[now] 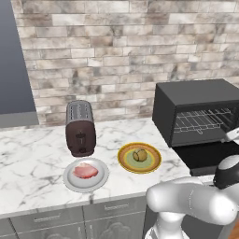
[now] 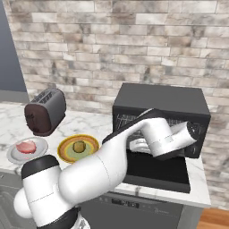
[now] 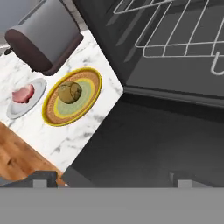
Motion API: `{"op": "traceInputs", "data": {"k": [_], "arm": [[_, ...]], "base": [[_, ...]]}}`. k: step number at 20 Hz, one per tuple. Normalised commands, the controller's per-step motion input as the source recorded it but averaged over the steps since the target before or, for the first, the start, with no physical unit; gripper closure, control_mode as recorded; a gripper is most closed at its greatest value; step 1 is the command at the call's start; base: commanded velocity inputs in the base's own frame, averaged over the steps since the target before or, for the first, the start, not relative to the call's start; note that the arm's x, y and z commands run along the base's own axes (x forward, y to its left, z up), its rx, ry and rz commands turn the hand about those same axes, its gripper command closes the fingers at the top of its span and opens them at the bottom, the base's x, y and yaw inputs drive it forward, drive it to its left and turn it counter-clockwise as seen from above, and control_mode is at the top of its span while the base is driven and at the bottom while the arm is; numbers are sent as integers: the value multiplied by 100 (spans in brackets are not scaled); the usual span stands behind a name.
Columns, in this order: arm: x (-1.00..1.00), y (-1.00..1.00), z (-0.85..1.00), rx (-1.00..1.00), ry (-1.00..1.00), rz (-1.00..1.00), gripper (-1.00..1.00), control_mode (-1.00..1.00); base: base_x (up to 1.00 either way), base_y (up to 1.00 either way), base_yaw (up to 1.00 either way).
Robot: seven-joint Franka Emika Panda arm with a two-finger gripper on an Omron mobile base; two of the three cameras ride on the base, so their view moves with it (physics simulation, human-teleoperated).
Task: Open the toaster oven door. Place the bread on the top rack in the toaster oven and place the steak on the bottom rack.
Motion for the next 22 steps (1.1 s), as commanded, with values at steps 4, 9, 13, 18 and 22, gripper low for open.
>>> {"op": "traceInputs", "data": {"k": [4,9,13,18,22], "arm": [[23,0,12,-6,-11,-22,-100,-100],[29,0,4,-3,-3,-24,-100,-100],[28,2,0,-1,-6,-12,-100,-100],[11,-6,-11,0,-22,0,-100,-100],[20,-5,-12,0,-33,4,-100,-100]], "base": [[0,0,0],[0,0,0],[0,0,0],[0,0,0],[0,0,0]]}}
